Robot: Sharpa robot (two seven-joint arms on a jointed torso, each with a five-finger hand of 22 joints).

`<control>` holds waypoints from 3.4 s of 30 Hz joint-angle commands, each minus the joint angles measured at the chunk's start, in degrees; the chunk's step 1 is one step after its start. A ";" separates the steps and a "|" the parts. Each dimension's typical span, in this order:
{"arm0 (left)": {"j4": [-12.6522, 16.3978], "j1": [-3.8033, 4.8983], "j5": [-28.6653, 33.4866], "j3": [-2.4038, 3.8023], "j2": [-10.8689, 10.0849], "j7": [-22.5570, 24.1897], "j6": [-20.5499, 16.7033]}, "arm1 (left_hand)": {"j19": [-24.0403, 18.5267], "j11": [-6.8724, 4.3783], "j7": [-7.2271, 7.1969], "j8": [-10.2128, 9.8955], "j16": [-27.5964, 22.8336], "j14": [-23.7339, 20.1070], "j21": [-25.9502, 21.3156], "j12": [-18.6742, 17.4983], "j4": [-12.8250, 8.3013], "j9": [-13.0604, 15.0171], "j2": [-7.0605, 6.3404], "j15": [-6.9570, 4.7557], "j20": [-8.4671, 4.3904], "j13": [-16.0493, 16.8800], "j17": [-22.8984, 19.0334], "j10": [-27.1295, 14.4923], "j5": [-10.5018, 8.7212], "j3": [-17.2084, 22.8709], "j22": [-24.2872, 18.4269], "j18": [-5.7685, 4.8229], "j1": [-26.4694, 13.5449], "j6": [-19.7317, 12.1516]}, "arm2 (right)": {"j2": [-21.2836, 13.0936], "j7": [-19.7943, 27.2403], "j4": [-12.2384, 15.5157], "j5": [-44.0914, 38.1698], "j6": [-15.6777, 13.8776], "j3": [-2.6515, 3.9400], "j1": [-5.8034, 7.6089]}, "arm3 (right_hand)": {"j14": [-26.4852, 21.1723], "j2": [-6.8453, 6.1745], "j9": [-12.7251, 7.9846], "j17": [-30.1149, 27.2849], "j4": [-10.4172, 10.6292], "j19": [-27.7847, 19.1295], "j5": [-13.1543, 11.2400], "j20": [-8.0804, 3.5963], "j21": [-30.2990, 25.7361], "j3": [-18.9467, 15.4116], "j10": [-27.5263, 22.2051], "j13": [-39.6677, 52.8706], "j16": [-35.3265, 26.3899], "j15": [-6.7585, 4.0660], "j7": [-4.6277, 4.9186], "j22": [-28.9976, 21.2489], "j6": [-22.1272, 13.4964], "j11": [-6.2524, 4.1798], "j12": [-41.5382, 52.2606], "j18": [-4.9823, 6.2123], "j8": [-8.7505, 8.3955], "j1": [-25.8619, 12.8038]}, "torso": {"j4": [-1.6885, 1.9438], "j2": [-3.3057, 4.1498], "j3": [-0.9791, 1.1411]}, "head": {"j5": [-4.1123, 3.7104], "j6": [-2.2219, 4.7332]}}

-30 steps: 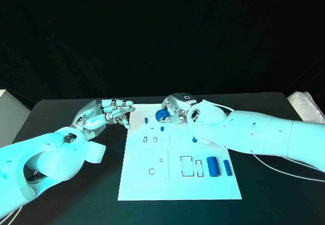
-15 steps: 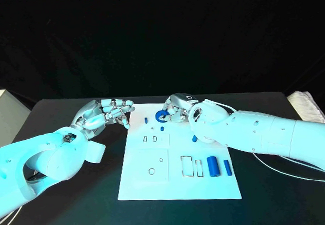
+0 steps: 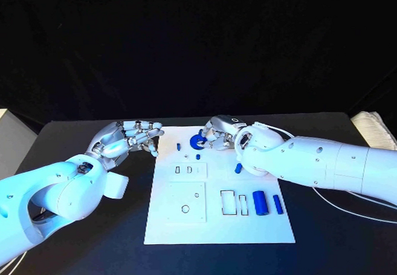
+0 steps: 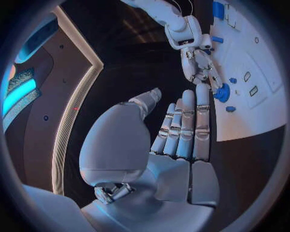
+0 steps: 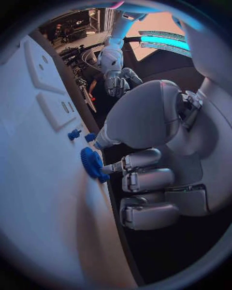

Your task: Assemble the parts on the task board

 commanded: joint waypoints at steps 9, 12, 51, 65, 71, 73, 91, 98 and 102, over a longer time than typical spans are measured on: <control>-0.45 0.05 0.13 0.04 -0.04 0.41 0.88 | -0.33 -0.10 0.06 -0.17 0.26 -0.34 0.38 0.42 0.28 0.08 -0.01 0.08 0.06 0.07 -0.13 -0.41 -0.20 0.34 0.17 0.77 0.43 -0.30 | -5.60 5.79 5.03 5.42 -6.56 0.35 0.84 | 6.06 -1.35 -0.38 15.09 -0.31 3.48 1.24 -0.30 0.31 0.90 2.40 11.29 0.21 -0.32 0.21 10.03 -0.32 -0.44 0.19 -1.13 0.08 1.50 | -0.19 -0.18 0.13 | -0.04 0.33; -0.80 0.05 0.13 0.03 0.05 0.48 0.95 | -0.36 -0.09 0.07 -0.18 0.28 -0.35 0.43 0.43 0.31 0.08 -0.03 0.09 0.07 0.07 -0.15 -0.44 -0.20 0.35 0.19 0.77 0.42 -0.32 | -8.78 8.33 7.02 11.60 -4.58 0.44 1.92 | 6.05 -2.12 -0.65 15.05 -0.14 3.24 -0.43 -0.19 -0.14 1.11 1.85 10.76 0.20 -0.14 0.47 9.61 -0.89 -0.21 -0.47 -1.00 -0.20 1.83 | -0.46 -0.34 0.32 | -0.35 0.59; -2.20 -0.03 0.14 0.01 0.76 1.44 1.69 | -0.66 -0.11 0.04 -0.13 0.15 -0.63 0.50 0.56 0.31 0.12 -0.12 0.11 0.10 0.09 -0.31 -0.37 -0.18 0.44 0.25 0.77 0.54 -0.26 | -23.76 16.75 5.01 16.30 4.25 0.24 -0.21 | 6.06 -6.14 -1.89 15.09 -5.49 3.05 -2.68 0.36 -0.51 0.62 1.00 10.04 0.21 0.43 1.22 9.55 -2.49 0.42 -1.47 -0.94 -0.89 14.47 | -1.55 -0.68 1.32 | -2.57 -0.02; -2.40 -0.05 0.14 0.01 0.80 1.18 1.86 | -0.66 -0.11 0.04 -0.13 0.15 -0.63 0.50 0.56 0.31 0.12 -0.12 0.11 0.10 0.09 -0.31 -0.37 -0.18 0.44 0.25 0.77 0.54 -0.26 | -20.96 15.01 3.04 16.00 3.37 0.25 -1.53 | 6.06 -4.94 -1.89 15.09 -5.04 3.14 -2.03 0.40 -0.38 1.57 1.47 10.45 0.21 0.43 1.17 9.70 -1.66 0.38 -0.96 -0.98 -0.46 14.61 | -1.50 -0.74 1.23 | -2.42 -0.56; -2.46 -0.05 0.14 0.01 0.83 1.07 1.92 | -0.76 -0.10 0.06 -0.12 0.13 -0.69 0.56 0.58 0.32 0.13 -0.13 0.11 0.10 0.09 -0.37 -0.41 -0.18 0.49 0.28 0.78 0.59 -0.27 | -20.64 14.88 2.82 15.99 3.79 0.25 -1.70 | 6.06 -4.65 -1.63 15.09 -4.91 3.32 -2.05 0.12 -0.10 2.88 2.00 10.90 0.21 0.04 0.57 10.01 0.73 -0.13 -0.39 -1.05 0.88 14.70 | -1.54 -0.75 1.22 | -2.40 -0.66; -2.48 -0.05 0.14 0.01 0.82 1.04 1.92 | -0.76 -0.10 0.06 -0.12 0.13 -0.69 0.56 0.58 0.32 0.13 -0.13 0.11 0.10 0.09 -0.37 -0.41 -0.18 0.49 0.28 0.78 0.59 -0.27 | -20.63 14.82 2.77 15.99 3.87 0.25 -1.73 | 6.06 -4.61 -1.62 15.09 -4.93 3.36 -2.18 0.04 -0.04 3.18 2.07 10.97 0.21 -0.06 0.44 10.08 1.03 -0.24 -0.32 -1.07 1.05 14.76 | -1.57 -0.76 1.22 | -2.39 -0.68; -2.62 -0.05 0.14 0.01 0.72 0.76 2.02 | -0.86 -0.07 0.09 -0.13 0.14 -0.71 0.63 0.60 0.41 0.14 -0.12 0.14 0.12 0.08 -0.43 -0.46 -0.19 0.50 0.32 0.77 0.53 -0.30 | -20.24 14.75 2.09 16.13 3.64 0.25 -1.80 | 6.06 -3.91 -1.76 15.09 -4.62 3.54 -3.09 -0.38 0.26 5.22 2.43 11.25 0.21 -0.48 0.08 10.41 1.89 -0.60 0.03 -1.16 1.58 14.49 | -1.54 -0.75 1.25 | -2.71 -0.69; -2.65 -0.05 0.14 0.01 0.70 0.63 2.09 | -0.89 -0.06 0.10 -0.13 0.14 -0.72 0.65 0.60 0.48 0.14 -0.09 0.15 0.13 0.08 -0.45 -0.49 -0.20 0.51 0.33 0.77 0.49 -0.31 | -19.72 14.52 1.56 16.39 3.50 0.25 -1.80 | 6.06 -3.70 -1.83 15.09 -4.38 3.55 -3.39 -0.45 0.27 5.66 2.54 11.36 0.21 -0.53 0.06 10.43 1.94 -0.62 0.15 -1.17 1.62 14.11 | -1.54 -0.74 1.24 | -2.67 -0.74; -2.65 -0.05 0.14 0.01 0.70 0.58 2.11 | -0.89 -0.06 0.10 -0.13 0.14 -0.72 0.65 0.60 0.48 0.14 -0.09 0.15 0.13 0.08 -0.45 -0.49 -0.20 0.51 0.33 0.77 0.49 -0.31 | -19.47 14.26 1.42 16.44 3.12 0.26 -1.80 | 6.06 -3.56 -1.82 15.09 -4.32 3.60 -3.49 -0.51 0.37 6.03 2.59 11.39 0.21 -0.61 -0.11 10.53 2.23 -0.73 0.19 -1.20 1.80 13.98 | -1.49 -0.74 1.23 | -2.66 -0.82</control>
